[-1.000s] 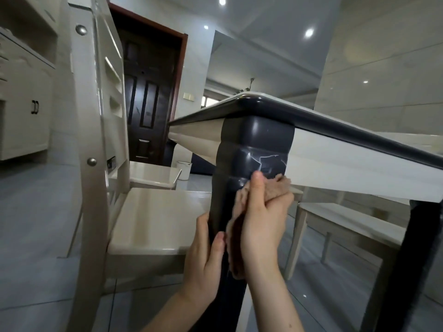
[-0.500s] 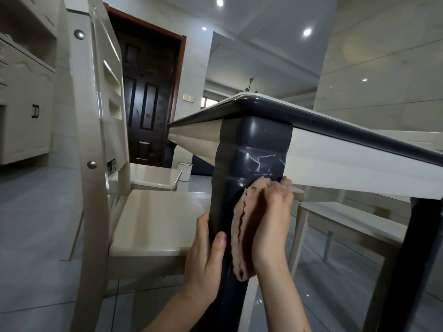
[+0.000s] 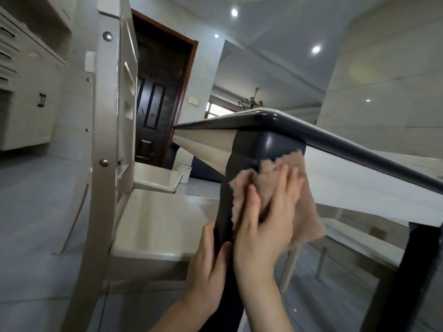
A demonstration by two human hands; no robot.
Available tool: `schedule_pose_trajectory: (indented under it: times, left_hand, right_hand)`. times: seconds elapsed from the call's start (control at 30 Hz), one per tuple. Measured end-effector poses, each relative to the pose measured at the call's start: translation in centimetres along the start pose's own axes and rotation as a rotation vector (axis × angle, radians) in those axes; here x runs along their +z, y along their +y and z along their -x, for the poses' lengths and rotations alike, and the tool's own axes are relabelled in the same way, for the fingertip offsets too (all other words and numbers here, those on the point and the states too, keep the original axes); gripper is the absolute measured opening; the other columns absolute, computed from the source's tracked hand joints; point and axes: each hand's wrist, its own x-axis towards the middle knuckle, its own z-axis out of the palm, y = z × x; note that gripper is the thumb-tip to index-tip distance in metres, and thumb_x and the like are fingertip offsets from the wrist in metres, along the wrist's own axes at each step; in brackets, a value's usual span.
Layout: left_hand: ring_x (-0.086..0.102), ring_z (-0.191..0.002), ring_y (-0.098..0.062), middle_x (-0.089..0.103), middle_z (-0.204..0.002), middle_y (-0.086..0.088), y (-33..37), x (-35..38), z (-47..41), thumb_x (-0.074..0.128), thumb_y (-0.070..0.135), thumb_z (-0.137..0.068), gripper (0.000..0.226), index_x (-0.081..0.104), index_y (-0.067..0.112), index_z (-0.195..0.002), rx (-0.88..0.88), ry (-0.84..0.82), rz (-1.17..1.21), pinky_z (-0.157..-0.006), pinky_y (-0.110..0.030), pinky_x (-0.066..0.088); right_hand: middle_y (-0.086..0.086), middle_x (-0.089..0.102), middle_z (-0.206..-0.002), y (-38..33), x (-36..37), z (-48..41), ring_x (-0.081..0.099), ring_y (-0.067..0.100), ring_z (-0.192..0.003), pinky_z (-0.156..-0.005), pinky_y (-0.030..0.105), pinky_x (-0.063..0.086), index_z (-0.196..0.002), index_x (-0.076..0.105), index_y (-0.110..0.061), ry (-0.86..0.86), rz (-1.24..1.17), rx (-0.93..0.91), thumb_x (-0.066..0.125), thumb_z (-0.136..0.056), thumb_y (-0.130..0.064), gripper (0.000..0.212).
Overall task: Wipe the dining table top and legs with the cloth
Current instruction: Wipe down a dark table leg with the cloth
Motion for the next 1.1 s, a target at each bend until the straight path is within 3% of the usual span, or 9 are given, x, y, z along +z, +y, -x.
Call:
schedule_pose_trajectory:
  times: [0.1,0.23,0.33,0.53,0.6,0.73,0.87,1.0,1.1]
  left_hand:
    - [0.055,-0.103,0.011,0.056,-0.116,0.031,0.3,0.1,0.0,0.032,0.059,-0.08,0.037,0.038,0.053,-0.116,-0.012,-0.003,0.01,-0.079,-0.005,0.041]
    - [0.05,-0.106,0.019,0.051,-0.117,0.041,1.0,0.2,0.4,0.032,0.055,-0.082,0.038,0.039,0.053,-0.119,0.0,0.004,0.03,-0.08,0.001,0.036]
    - [0.041,-0.108,0.03,0.04,-0.118,0.054,1.5,0.0,0.3,0.031,0.051,-0.084,0.038,0.036,0.05,-0.122,0.045,-0.011,0.021,-0.081,0.008,0.03]
    - [0.058,-0.101,0.007,0.058,-0.114,0.027,0.2,0.1,0.2,0.031,0.058,-0.082,0.041,0.037,0.05,-0.121,0.009,0.017,-0.029,-0.079,-0.01,0.043]
    - [0.058,-0.103,0.006,0.058,-0.116,0.026,0.3,0.0,0.2,0.032,0.058,-0.082,0.042,0.038,0.047,-0.122,0.021,-0.001,-0.027,-0.082,-0.012,0.044]
    - [0.058,-0.106,0.0,0.059,-0.117,0.021,0.3,0.0,0.2,0.033,0.059,-0.084,0.044,0.04,0.039,-0.123,0.026,0.006,-0.027,-0.089,-0.03,0.048]
    - [0.058,-0.1,0.002,0.059,-0.112,0.021,0.2,0.1,0.2,0.032,0.059,-0.083,0.042,0.039,0.043,-0.121,0.023,0.013,-0.045,-0.085,-0.03,0.047]
    - [0.06,-0.098,-0.003,0.061,-0.11,0.016,0.4,-0.2,0.3,0.032,0.059,-0.083,0.044,0.039,0.04,-0.122,0.014,-0.012,-0.041,-0.083,-0.036,0.049]
    - [0.06,-0.097,-0.002,0.061,-0.109,0.017,0.3,-0.2,0.3,0.032,0.059,-0.083,0.042,0.038,0.042,-0.121,0.013,-0.017,-0.043,-0.083,-0.034,0.049]
  right_hand:
    - [-0.002,0.013,-0.159,0.2,1.2,-2.8,0.005,0.013,-0.15,-0.122,0.025,0.004,-0.152,0.022,-0.012,-0.059,0.131,-0.151,0.041,-0.099,-0.032,0.06]
    - [-0.004,0.013,-0.161,2.2,-0.5,0.1,0.008,0.017,-0.151,-0.123,0.032,0.006,-0.154,0.018,-0.018,-0.162,0.146,-0.255,0.038,-0.099,-0.024,0.059]
    - [-0.007,0.018,-0.161,3.9,-2.0,3.8,0.015,0.019,-0.15,-0.122,0.036,0.011,-0.153,0.021,-0.021,-0.235,0.161,-0.319,0.032,-0.102,-0.031,0.053]
    - [-0.001,0.023,-0.158,1.7,-1.1,-2.0,0.014,0.018,-0.15,-0.122,0.03,0.009,-0.148,0.033,-0.014,-0.315,0.222,-0.447,0.041,-0.098,-0.021,0.051]
    - [-0.004,0.022,-0.159,3.0,-2.3,-1.0,0.016,0.019,-0.15,-0.122,0.032,0.01,-0.147,0.035,-0.015,-0.39,0.237,-0.51,0.044,-0.098,-0.022,0.051]
    - [-0.004,0.029,-0.158,4.1,-4.2,-0.5,0.021,0.019,-0.148,-0.122,0.031,0.012,-0.144,0.043,-0.014,-0.515,0.277,-0.588,0.046,-0.097,-0.027,0.049]
    - [0.004,0.048,-0.146,1.0,-1.9,-4.9,0.029,0.017,-0.144,-0.12,0.025,0.015,-0.136,0.054,-0.009,-0.567,0.287,-0.695,0.046,-0.097,-0.029,0.045]
    - [0.006,0.053,-0.138,2.8,-2.6,-4.7,0.034,0.017,-0.141,-0.118,0.036,0.024,-0.127,0.06,-0.006,-0.465,0.131,-0.688,0.047,-0.092,-0.02,0.04]
    - [0.003,0.054,-0.135,4.0,-2.2,-3.4,0.042,0.025,-0.135,-0.114,0.048,0.031,-0.128,0.056,-0.02,-0.238,-0.047,-0.479,0.043,-0.091,-0.016,0.04]
